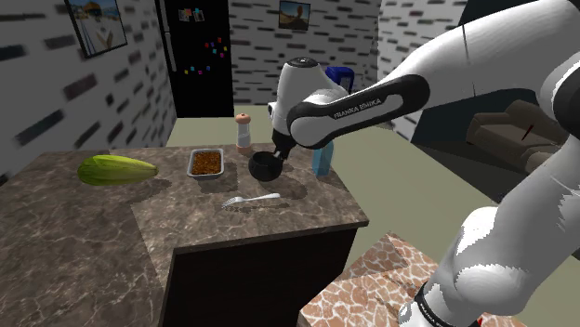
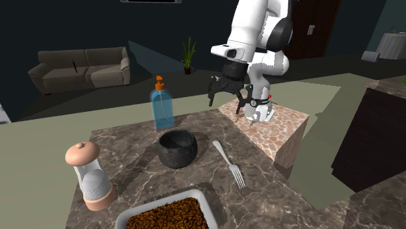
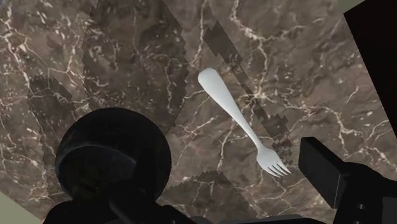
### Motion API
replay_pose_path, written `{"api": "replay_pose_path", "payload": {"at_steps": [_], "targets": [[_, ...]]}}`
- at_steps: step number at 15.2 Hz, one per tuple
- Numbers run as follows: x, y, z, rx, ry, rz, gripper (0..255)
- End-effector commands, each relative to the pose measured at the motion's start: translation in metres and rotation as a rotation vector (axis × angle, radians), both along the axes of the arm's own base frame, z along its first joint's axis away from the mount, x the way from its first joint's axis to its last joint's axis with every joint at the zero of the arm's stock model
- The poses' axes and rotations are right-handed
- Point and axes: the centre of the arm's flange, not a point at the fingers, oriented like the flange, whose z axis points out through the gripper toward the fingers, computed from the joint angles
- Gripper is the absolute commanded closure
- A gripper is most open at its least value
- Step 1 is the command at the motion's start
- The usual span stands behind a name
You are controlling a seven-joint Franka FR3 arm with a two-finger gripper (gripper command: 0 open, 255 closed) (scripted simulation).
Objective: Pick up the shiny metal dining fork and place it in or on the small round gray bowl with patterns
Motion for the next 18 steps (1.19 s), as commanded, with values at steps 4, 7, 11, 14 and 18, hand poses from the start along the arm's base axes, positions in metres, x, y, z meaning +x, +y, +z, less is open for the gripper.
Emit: {"api": "replay_pose_path", "payload": {"at_steps": [4,7,11,14,18], "targets": [[0.025,0.04,-0.043,-0.02,-0.001,0.098,0],[0.039,0.066,-0.07,-0.033,0.0,0.156,0],[0.053,0.097,-0.101,-0.048,0.0,0.225,0],[0.057,0.097,-0.117,-0.048,0.0,0.225,0],[0.062,0.095,-0.137,-0.048,0.0,0.225,0]]}}
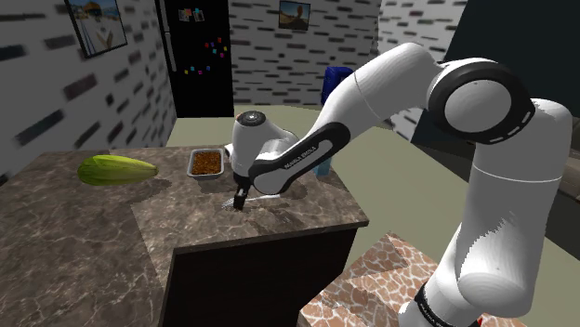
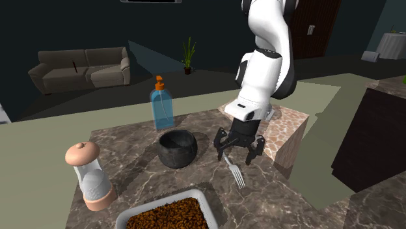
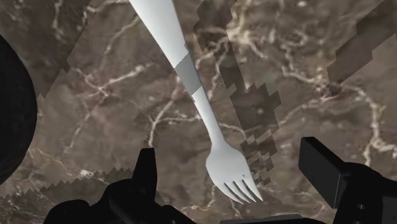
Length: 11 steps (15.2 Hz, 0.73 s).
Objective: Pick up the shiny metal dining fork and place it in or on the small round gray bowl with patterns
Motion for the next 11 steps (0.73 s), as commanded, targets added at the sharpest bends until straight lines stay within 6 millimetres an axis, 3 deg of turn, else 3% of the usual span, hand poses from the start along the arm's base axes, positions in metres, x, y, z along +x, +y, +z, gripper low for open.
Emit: {"api": "replay_pose_path", "payload": {"at_steps": [1,8,9,11], "targets": [[0.0017,0.0006,-0.0089,0.0,0.0,0.0,0],[0.0017,0.0006,-0.0089,0.0,0.0,0.0,0],[0.0017,0.0006,-0.0089,0.0,0.0,0.0,255],[0.0017,0.0006,-0.0089,0.0,0.0,0.0,255]]}}
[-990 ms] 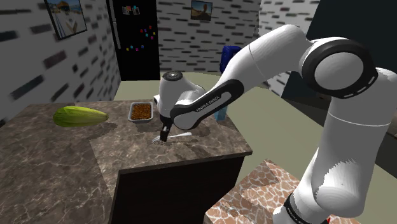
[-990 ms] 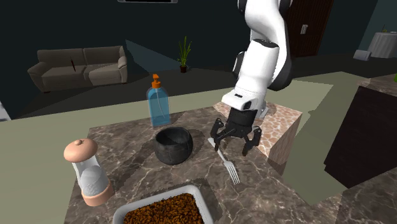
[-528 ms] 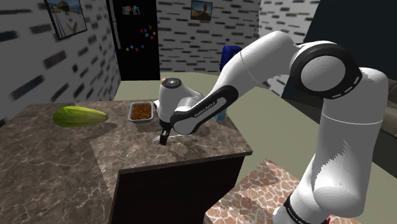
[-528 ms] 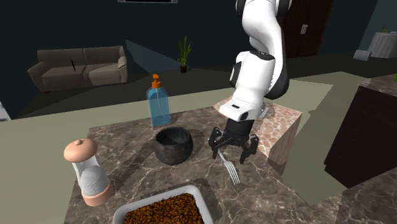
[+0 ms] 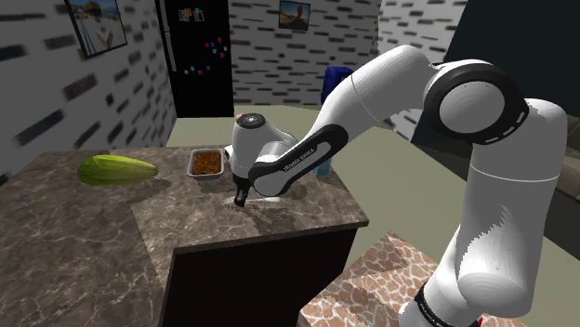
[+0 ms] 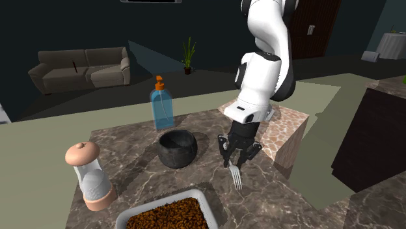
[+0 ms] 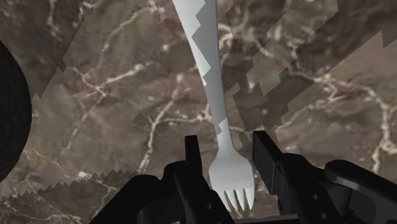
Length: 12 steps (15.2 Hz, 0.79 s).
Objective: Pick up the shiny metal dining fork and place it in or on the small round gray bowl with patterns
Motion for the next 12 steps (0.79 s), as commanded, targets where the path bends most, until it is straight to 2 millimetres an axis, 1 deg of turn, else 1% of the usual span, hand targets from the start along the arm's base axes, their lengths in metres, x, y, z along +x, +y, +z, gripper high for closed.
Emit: {"api": "replay_pose_path", "payload": {"at_steps": [1,7,12], "targets": [[-0.001,0.0,-0.003,-0.001,0.005,0.0,255],[-0.001,0.0,-0.003,-0.001,0.005,0.0,255],[-0.001,0.0,0.024,-0.001,0.005,0.0,255]]}}
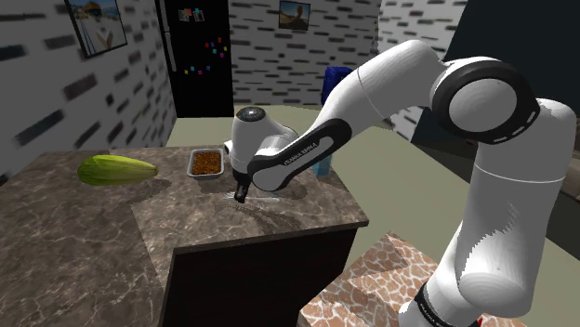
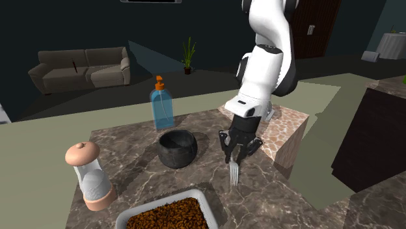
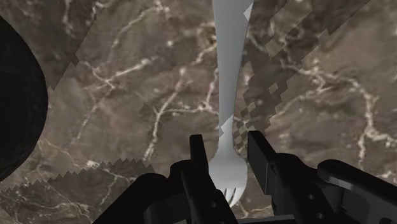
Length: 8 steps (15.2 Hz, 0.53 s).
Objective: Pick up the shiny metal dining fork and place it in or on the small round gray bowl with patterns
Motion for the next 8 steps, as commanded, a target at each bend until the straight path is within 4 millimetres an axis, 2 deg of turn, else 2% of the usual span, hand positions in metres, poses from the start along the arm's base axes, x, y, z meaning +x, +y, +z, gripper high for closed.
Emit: {"api": "replay_pose_path", "payload": {"at_steps": [1,8], "targets": [[0.001,0.0,0.012,0.0,0.0,0.0,255],[0.001,0.0,0.048,0.0,0.0,0.0,255]]}}
